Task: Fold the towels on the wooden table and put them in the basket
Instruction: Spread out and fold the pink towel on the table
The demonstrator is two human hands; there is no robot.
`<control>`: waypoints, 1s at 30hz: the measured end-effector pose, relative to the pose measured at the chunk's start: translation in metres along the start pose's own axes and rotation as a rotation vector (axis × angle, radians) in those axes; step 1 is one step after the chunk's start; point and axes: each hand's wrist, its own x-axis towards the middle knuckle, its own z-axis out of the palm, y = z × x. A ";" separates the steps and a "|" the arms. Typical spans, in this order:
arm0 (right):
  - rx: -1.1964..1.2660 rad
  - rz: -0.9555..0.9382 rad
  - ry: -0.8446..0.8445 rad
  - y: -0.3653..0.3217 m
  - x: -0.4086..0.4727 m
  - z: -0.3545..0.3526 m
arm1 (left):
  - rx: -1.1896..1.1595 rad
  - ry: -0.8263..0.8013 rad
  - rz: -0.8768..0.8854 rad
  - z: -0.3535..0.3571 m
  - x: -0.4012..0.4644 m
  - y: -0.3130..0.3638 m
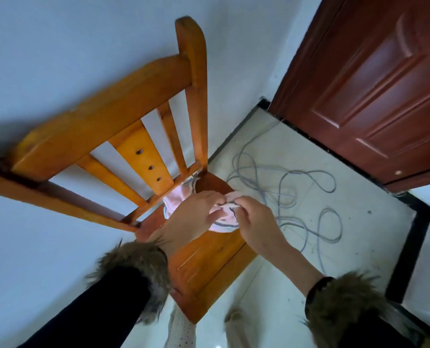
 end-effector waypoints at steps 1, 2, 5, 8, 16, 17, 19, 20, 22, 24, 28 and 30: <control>0.013 -0.033 0.028 -0.007 -0.007 -0.015 | -0.016 0.028 -0.025 -0.010 -0.007 0.014; 0.031 -0.065 0.066 -0.014 -0.014 -0.031 | -0.034 0.058 -0.053 -0.020 -0.016 0.029; 0.052 -0.164 0.138 -0.037 -0.041 -0.076 | -0.108 0.200 -0.115 -0.049 -0.048 0.078; 0.058 -0.279 0.153 -0.060 -0.072 -0.110 | -0.058 0.381 -0.077 -0.078 -0.081 0.128; 0.120 -0.406 -0.086 -0.168 -0.136 -0.121 | 0.067 0.637 -0.191 -0.164 -0.226 0.218; 0.103 -0.444 -0.129 -0.187 -0.148 -0.116 | 0.069 0.695 -0.226 -0.169 -0.253 0.223; 0.074 -0.525 -0.192 -0.224 -0.174 -0.101 | 0.069 0.802 -0.318 -0.177 -0.309 0.232; 0.074 -0.564 -0.225 -0.242 -0.187 -0.092 | 0.080 0.846 -0.371 -0.178 -0.338 0.235; 0.070 -0.652 -0.295 -0.277 -0.217 -0.072 | 0.129 0.923 -0.469 -0.177 -0.398 0.245; 0.035 -0.746 -0.358 -0.312 -0.254 -0.046 | 0.170 0.999 -0.560 -0.171 -0.459 0.256; 0.027 -0.888 -0.504 -0.372 -0.348 0.017 | 0.219 1.178 -0.710 -0.148 -0.585 0.287; 0.036 -0.972 -0.566 -0.396 -0.404 0.049 | 0.222 1.279 -0.776 -0.136 -0.647 0.304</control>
